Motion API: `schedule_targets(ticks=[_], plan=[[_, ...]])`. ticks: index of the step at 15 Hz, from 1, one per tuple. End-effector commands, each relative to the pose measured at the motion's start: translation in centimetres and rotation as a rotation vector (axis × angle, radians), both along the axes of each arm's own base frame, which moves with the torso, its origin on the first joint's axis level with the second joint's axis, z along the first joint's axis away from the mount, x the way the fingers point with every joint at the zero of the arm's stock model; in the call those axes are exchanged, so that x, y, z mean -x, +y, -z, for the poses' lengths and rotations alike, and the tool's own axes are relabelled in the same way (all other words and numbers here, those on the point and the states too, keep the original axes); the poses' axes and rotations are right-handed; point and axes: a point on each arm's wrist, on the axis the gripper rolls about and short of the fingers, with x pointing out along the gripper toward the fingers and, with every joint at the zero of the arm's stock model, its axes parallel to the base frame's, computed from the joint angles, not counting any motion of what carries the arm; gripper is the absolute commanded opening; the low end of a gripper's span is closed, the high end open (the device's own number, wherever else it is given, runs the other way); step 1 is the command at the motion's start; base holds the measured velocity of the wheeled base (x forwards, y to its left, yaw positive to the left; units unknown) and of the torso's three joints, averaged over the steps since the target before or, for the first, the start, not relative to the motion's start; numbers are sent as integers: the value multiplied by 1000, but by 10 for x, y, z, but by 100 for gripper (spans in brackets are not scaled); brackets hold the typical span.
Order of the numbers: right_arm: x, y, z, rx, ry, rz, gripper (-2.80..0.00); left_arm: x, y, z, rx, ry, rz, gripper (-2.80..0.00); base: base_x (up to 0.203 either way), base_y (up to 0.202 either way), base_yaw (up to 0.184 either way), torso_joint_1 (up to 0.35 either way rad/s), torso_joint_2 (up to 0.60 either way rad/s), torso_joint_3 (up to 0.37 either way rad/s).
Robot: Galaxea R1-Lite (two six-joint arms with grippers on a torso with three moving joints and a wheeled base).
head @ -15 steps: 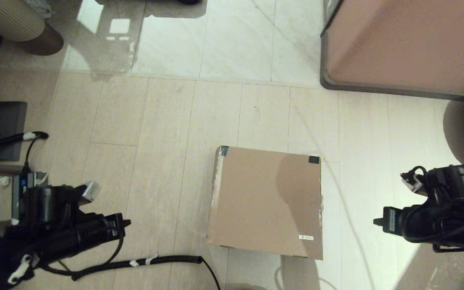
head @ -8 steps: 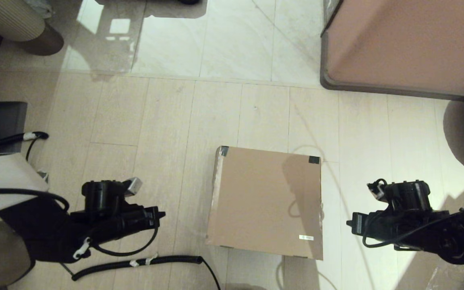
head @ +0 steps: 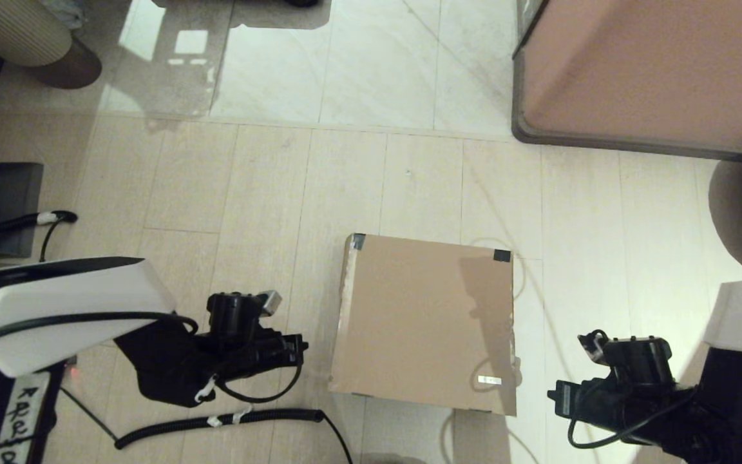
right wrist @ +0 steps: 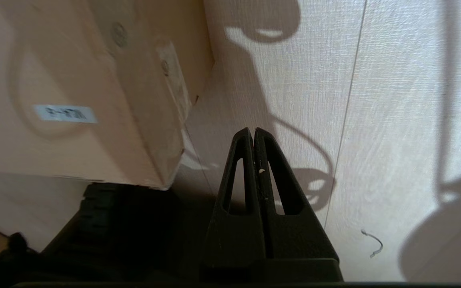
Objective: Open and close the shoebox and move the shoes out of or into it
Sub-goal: Open the shoe box
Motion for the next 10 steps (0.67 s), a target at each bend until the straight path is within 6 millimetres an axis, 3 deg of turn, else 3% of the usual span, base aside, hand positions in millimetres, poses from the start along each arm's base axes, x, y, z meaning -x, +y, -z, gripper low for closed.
schedule_targets(ticks=[1, 4, 10], plan=[[5, 0, 36, -3, 3, -1, -280, -6, -12, 15, -6, 12, 20, -280, 0, 0, 0, 0, 0, 0], [20, -1, 61, -1, 33, 0, -280, -13, -29, 9, -18, -34, 24, -280, 0, 0, 0, 0, 0, 0], [7, 11, 61, -49, -12, -4, -280, -14, -46, 14, -16, -27, 34, -280, 0, 0, 0, 0, 0, 0]])
